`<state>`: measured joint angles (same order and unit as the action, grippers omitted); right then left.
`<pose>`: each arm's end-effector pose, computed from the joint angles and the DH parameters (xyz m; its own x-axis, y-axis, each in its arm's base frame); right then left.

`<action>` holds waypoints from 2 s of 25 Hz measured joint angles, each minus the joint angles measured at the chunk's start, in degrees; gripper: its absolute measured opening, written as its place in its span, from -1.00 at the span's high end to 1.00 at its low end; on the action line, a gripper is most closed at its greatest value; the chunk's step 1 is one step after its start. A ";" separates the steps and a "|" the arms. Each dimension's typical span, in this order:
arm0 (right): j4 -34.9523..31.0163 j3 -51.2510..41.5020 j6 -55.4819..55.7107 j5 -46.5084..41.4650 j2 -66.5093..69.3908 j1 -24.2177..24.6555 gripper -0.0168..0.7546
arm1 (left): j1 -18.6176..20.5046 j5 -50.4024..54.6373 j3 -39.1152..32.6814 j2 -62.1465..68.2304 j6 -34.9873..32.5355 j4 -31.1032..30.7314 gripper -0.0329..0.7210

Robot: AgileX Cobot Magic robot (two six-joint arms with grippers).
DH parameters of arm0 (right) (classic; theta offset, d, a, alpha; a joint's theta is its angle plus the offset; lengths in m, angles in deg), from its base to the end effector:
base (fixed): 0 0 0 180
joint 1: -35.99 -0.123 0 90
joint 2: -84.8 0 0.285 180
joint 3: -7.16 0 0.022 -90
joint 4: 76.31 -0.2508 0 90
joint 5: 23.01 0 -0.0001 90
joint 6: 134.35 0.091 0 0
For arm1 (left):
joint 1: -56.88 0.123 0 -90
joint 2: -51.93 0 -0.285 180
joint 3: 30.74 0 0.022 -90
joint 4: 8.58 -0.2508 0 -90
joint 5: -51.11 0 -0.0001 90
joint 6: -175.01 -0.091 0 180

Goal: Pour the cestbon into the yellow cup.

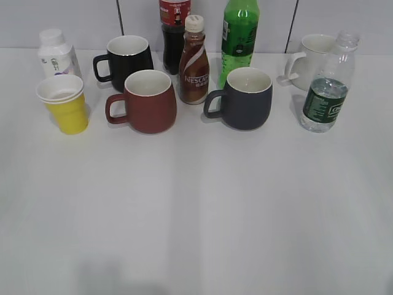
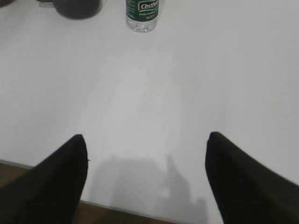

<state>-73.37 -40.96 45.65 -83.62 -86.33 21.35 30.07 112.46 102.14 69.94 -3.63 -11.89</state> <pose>-0.0016 -0.0046 0.2799 -0.4422 -0.1415 -0.8857 -0.2254 0.9733 -0.0430 0.0202 -0.0050 0.2825 -0.5285 0.2715 -0.8044 0.4162 0.9087 0.0333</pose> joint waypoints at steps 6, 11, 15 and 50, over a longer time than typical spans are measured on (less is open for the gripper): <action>-0.07 0.00 0.00 0.67 0.00 0.00 -0.57 | 0.00 0.00 -0.04 0.00 -0.22 -0.13 -0.44; -0.09 0.00 0.00 0.82 0.00 0.00 -0.57 | 0.00 0.00 -0.04 0.00 -0.22 -0.37 -0.44; -0.09 0.00 0.00 0.82 0.00 0.00 -0.57 | 0.00 0.00 -0.04 0.00 -0.22 -0.37 -0.44; -0.13 -0.11 0.00 0.96 -1.44 9.45 -0.57 | 26.19 -0.34 -0.04 -10.61 -0.22 -0.53 -0.44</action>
<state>-73.50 -41.08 45.65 -82.66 -87.77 30.80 56.26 112.11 102.10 59.33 -3.84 -12.42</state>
